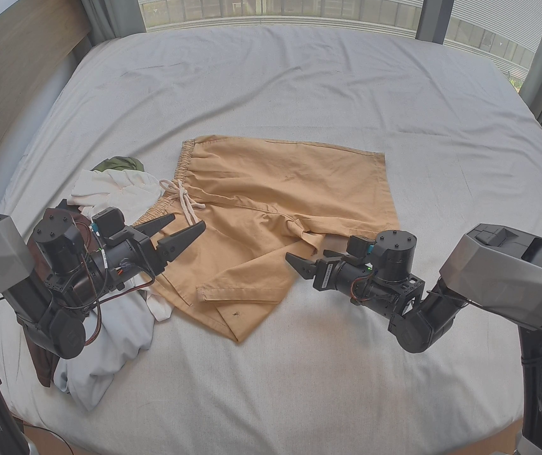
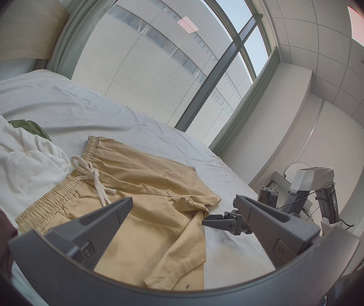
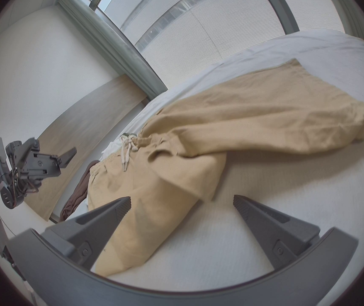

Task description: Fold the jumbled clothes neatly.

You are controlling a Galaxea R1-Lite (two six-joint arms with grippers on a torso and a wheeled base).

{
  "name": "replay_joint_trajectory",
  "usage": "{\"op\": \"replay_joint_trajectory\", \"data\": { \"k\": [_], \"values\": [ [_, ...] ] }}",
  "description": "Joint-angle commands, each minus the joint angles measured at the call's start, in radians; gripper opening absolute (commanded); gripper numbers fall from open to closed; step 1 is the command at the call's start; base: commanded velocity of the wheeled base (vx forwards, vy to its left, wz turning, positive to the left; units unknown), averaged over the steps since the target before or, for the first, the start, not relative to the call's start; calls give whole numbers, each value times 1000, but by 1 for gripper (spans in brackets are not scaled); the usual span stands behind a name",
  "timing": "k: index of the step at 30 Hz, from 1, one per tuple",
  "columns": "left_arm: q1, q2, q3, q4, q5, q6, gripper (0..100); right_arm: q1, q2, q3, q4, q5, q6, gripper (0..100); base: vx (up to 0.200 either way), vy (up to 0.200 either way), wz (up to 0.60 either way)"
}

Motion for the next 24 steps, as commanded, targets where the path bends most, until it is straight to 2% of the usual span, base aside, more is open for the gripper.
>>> {"op": "replay_joint_trajectory", "data": {
  "k": [1, 16, 17, 24],
  "values": [
    [0, 0, -1, 0, 1, -1, 100, -9, 0, -7, -8, -7, 0, 100, 0, 0, 0],
    [-1, 3, 2, 0, 1, 0, 100, -1, 16, -8, -92, -39, 3, 100, 0, 0, 0],
    [-1, 4, 2, 0, 0, 0, 100, 1, 16, -8, -90, -40, 3, 0, 0, 0, 0],
    [-6, 3, 0, 0, 1, 0, 100, -6, 26, -14, -90, -40, 3, 0, 0, 0, 0]
  ]
}}
